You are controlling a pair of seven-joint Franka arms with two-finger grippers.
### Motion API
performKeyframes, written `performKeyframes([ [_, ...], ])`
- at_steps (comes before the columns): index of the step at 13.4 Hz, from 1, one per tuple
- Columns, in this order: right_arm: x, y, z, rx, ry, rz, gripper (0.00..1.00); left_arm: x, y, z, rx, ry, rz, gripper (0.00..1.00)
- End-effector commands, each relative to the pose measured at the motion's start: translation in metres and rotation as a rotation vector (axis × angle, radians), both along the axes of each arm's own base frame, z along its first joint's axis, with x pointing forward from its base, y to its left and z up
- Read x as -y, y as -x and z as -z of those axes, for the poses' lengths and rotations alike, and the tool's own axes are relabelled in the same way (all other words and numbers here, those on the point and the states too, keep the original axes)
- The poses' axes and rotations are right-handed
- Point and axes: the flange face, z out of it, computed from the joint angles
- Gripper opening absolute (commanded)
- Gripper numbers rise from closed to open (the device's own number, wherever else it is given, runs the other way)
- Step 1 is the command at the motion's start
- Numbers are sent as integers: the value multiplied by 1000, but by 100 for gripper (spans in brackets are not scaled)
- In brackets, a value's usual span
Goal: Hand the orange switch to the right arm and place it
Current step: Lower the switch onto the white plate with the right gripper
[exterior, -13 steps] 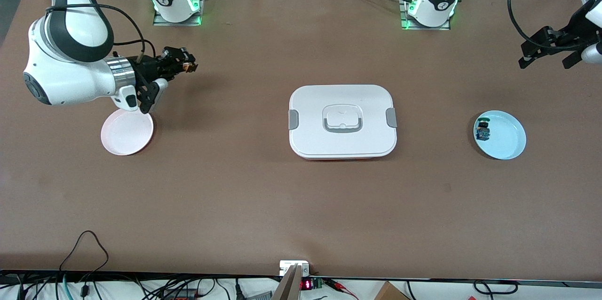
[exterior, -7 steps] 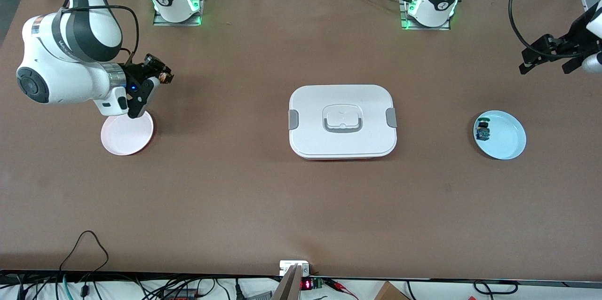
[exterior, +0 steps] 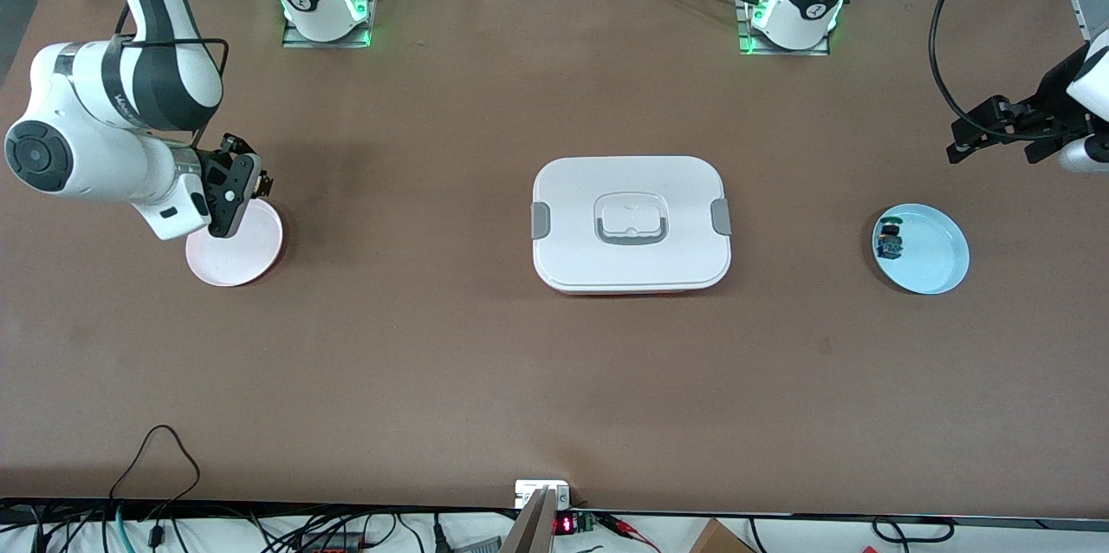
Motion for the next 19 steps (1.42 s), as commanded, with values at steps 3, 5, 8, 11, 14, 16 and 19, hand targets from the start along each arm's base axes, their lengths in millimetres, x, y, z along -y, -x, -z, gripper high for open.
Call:
performKeyframes([
  [3, 12, -2, 13, 78, 57, -139, 24, -6, -2, -8, -9, 17, -19, 100],
  [5, 30, -2, 28, 105, 47, -163, 24, -10, -2, -6, -12, 17, -25, 100],
  [8, 52, -2, 52, 144, 17, -224, 24, -10, -3, -4, -15, 18, -25, 100],
  [11, 61, 3, 76, 167, 9, -250, 24, -7, -3, -5, -12, 32, -24, 100],
  [14, 71, 7, 95, 189, 29, -284, 24, -1, -4, -4, -15, 34, -13, 100],
  [16, 75, 4, 103, 215, 27, -315, 24, 0, -6, -1, -20, 37, -11, 100],
  [19, 86, 0, 117, 255, 16, -362, 24, 0, -7, 0, -20, 70, -17, 100],
])
